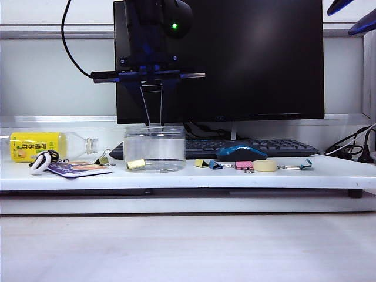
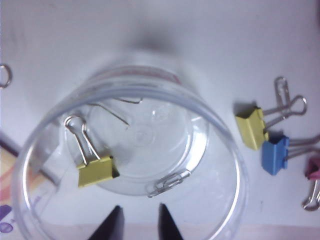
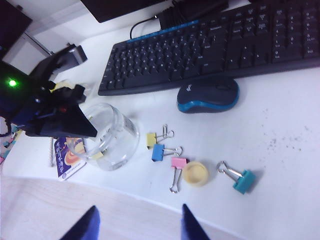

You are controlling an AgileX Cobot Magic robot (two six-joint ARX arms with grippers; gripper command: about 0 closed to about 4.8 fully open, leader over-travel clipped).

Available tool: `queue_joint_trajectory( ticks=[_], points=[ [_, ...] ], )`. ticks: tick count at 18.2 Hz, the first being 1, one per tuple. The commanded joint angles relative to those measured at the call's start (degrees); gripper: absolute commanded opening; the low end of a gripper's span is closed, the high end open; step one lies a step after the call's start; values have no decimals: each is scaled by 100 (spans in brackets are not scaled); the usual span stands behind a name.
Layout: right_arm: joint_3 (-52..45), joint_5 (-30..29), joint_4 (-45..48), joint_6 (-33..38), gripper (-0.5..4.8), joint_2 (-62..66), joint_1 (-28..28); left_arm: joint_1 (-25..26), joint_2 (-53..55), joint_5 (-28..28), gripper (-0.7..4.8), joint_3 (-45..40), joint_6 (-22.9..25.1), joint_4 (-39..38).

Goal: Take the clips out of the round transparent plastic box and place them on the table.

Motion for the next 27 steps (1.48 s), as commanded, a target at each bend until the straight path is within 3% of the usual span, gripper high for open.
queue_joint_trajectory(
  ticks=[1, 7, 14, 25, 27],
  points=[
    [26, -31, 42, -35, 212, -11, 7, -22, 13, -177, 98, 2, -297, -50],
    [26, -26, 46, -52, 212, -7, 122, -20, 11, -391, 97, -289, -651, -48],
    [26, -9, 87, -77, 212, -2, 431, -20, 20, -752, 97, -514, -737, -50],
    [26, -7, 83, -190, 212, 0, 431, 48, 326, -662, 96, -525, -885, -48],
    [26, -7, 85, -208, 212, 0, 431, 77, 341, -874, 96, -525, -885, -48]
  ],
)
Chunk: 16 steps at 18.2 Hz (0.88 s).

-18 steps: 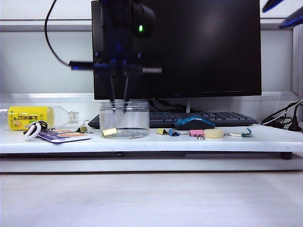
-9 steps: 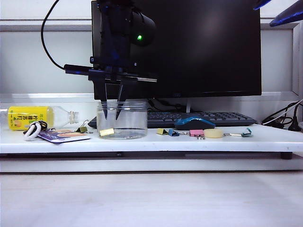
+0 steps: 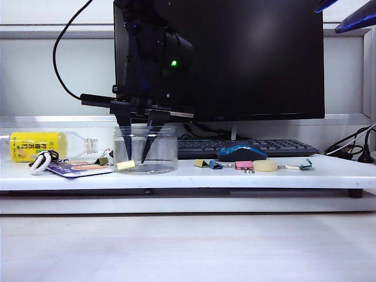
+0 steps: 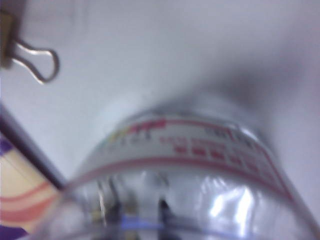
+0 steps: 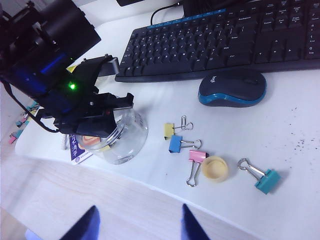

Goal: Take the clips out of the round transparent plastic box and place them on the table.

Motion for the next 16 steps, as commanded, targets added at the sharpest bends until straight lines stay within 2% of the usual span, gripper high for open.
queue_joint_trajectory(
  ticks=[1, 10, 16],
  points=[
    [26, -11, 101, -59, 212, -2, 2, 15, -2, -247, 94, 13, -35, -50],
    [24, -13, 101, -59, 212, 31, 2, -11, -4, -610, 87, 11, 116, -52],
    [24, -11, 98, -127, 212, 31, 2, -11, 26, -702, 84, -9, 44, -50]
  ],
)
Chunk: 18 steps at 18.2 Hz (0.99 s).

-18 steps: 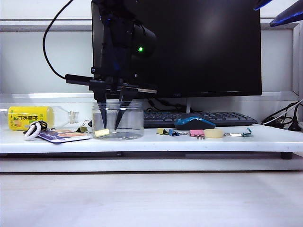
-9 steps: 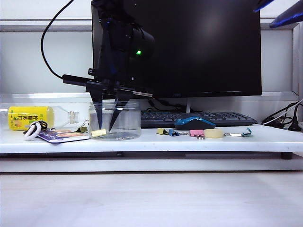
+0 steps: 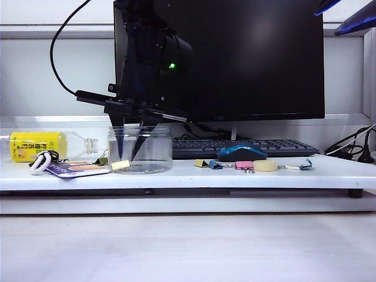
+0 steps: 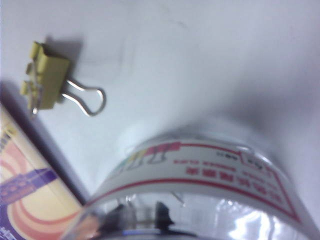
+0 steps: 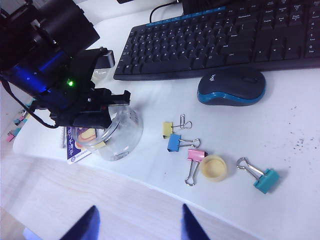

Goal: Take the clips out of the round transparent plastic box and place them on the table.

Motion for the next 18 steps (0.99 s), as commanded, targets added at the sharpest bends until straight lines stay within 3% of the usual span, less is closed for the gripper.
queue_joint_trajectory(
  ticks=[1, 9, 12, 18],
  points=[
    [26, -11, 96, -114, 212, -15, 2, -7, 26, -9, 84, -52, -101, -52],
    [-7, -9, 98, -140, 212, 26, 2, 9, 83, 199, 84, -411, -363, -42],
    [-7, -9, 101, -140, 212, 66, 2, 11, 83, 269, 1, -409, -337, 170],
    [-7, -9, 101, -140, 211, 66, 2, 11, 70, 446, -6, -363, -339, 439]
  ],
)
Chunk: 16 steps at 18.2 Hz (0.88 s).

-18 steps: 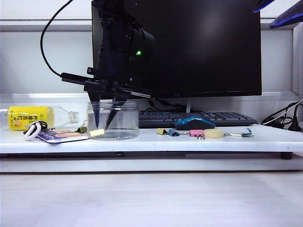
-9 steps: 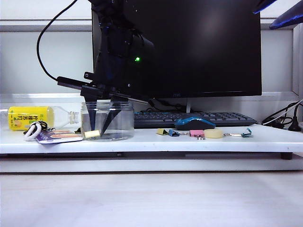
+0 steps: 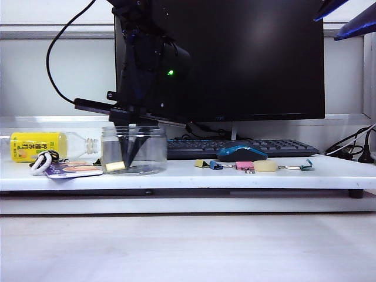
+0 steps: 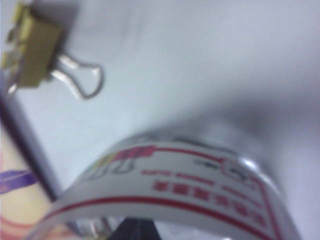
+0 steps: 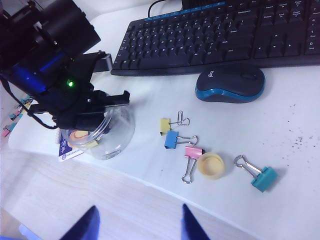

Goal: Take the clips out of the round transparent plastic box and place them on the table.

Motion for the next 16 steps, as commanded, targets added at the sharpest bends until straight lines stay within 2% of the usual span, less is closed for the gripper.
queue_joint_trajectory(
  ticks=[1, 3, 5, 7, 13, 16],
  points=[
    [22, -9, 103, -24, 212, -7, 4, -15, 83, 50, -5, -26, -55, 42],
    [22, -9, 103, -24, 212, -7, 4, -15, 83, -212, 0, -31, -341, -273],
    [22, -11, 101, -24, 212, -7, 4, -15, 83, -221, 40, -24, -435, -269],
    [22, -11, 101, -26, 212, -7, 4, -15, 83, -223, 48, -26, -505, -179],
    [22, -11, 98, -46, 212, -7, 4, -15, 87, 284, 48, -28, -63, 610],
    [20, -11, 96, -44, 212, -4, 2, -17, 87, 791, 48, -26, 645, 1071]
  ],
)
